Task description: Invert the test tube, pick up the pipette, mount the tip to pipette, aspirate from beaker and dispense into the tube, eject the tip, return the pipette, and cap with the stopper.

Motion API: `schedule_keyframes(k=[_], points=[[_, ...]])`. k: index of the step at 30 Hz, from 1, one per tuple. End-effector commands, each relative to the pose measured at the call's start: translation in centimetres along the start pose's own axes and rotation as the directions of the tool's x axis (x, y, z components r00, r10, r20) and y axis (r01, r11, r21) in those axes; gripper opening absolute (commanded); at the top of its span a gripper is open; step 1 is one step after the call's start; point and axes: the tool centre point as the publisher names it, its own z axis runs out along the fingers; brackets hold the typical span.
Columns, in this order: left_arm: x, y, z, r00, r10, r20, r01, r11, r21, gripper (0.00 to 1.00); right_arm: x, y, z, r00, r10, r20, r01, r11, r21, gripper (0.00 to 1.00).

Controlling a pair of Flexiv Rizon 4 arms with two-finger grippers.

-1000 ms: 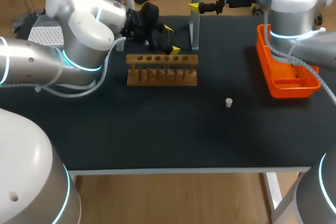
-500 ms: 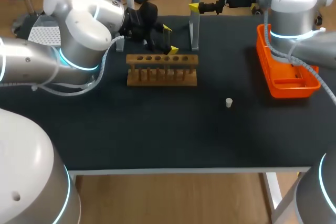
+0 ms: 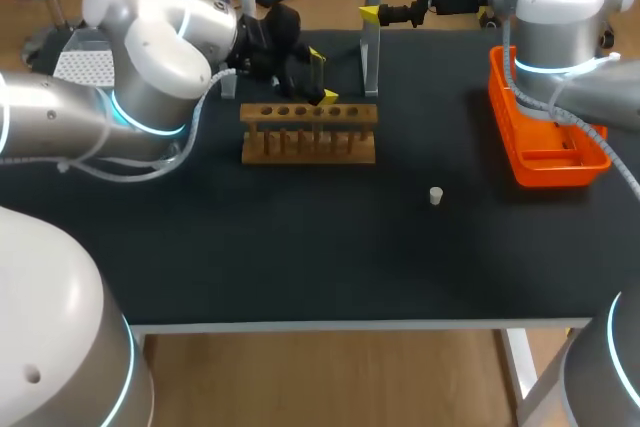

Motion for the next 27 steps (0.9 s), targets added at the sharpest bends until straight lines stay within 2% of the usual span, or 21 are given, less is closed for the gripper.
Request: schedule_keyframes(k=[1,16,27], points=[[-0.13,-0.36,-0.08,1.000,0.000,-0.005,0.000,1.000,-0.026,1.00,-0.16,-0.03,0.00,1.000,0.000,-0.005,0.000,1.000,0.001,1.00],[-0.16,-0.03,-0.19,1.000,0.016,-0.024,-0.018,0.996,-0.088,1.00,-0.16,-0.03,0.00,1.000,0.000,-0.005,0.000,1.000,0.001,1.00],[-0.17,0.25,-0.40,0.999,0.019,-0.040,-0.023,0.995,-0.095,1.00,-0.16,-0.03,0.00,1.000,0.000,-0.005,0.000,1.000,0.001,1.00]])
